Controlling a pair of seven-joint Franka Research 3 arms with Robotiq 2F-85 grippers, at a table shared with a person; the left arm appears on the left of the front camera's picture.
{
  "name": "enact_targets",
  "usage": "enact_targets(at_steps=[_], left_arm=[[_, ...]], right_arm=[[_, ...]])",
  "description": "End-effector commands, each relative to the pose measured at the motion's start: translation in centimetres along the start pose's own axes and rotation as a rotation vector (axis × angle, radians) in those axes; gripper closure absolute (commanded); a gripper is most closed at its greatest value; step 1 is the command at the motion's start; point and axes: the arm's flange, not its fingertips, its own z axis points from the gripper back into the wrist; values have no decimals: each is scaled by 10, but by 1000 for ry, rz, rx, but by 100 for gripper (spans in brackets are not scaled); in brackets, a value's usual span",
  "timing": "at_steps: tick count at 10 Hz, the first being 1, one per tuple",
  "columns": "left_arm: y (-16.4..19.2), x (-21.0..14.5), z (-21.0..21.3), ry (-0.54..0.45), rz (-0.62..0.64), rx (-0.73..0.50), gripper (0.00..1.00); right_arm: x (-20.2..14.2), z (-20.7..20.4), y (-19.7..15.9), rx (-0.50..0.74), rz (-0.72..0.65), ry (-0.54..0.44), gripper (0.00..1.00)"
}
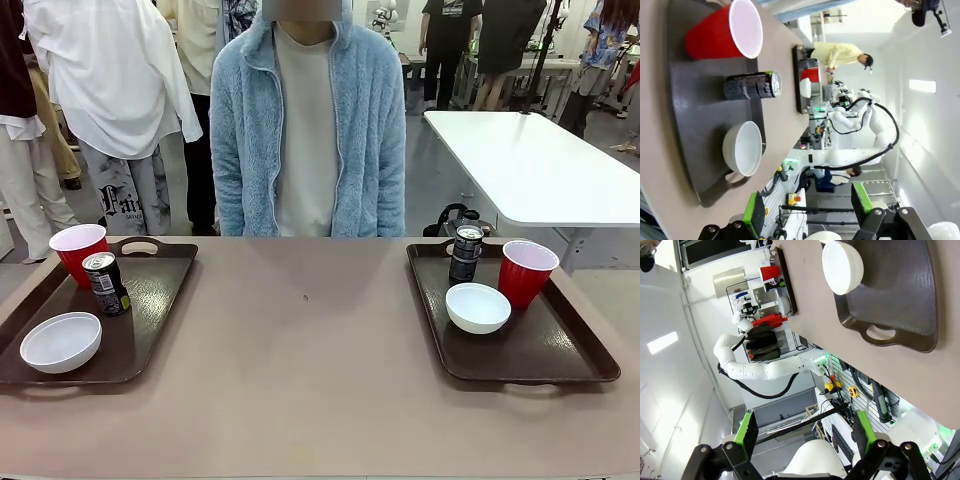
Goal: Prepare tableware on both trays.
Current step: Pick up a Picnic Bowl from the table and place it on a Handle tray.
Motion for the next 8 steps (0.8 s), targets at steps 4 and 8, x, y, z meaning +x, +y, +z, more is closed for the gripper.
enact_targets(at_steps=[4,8], left_arm=[[-6,4,1,-4,3,32,8],[-6,4,1,-4,3,32,8]], right_arm=[[0,0,0,-1,0,-1,0],[0,0,0,-1,0,-1,0]])
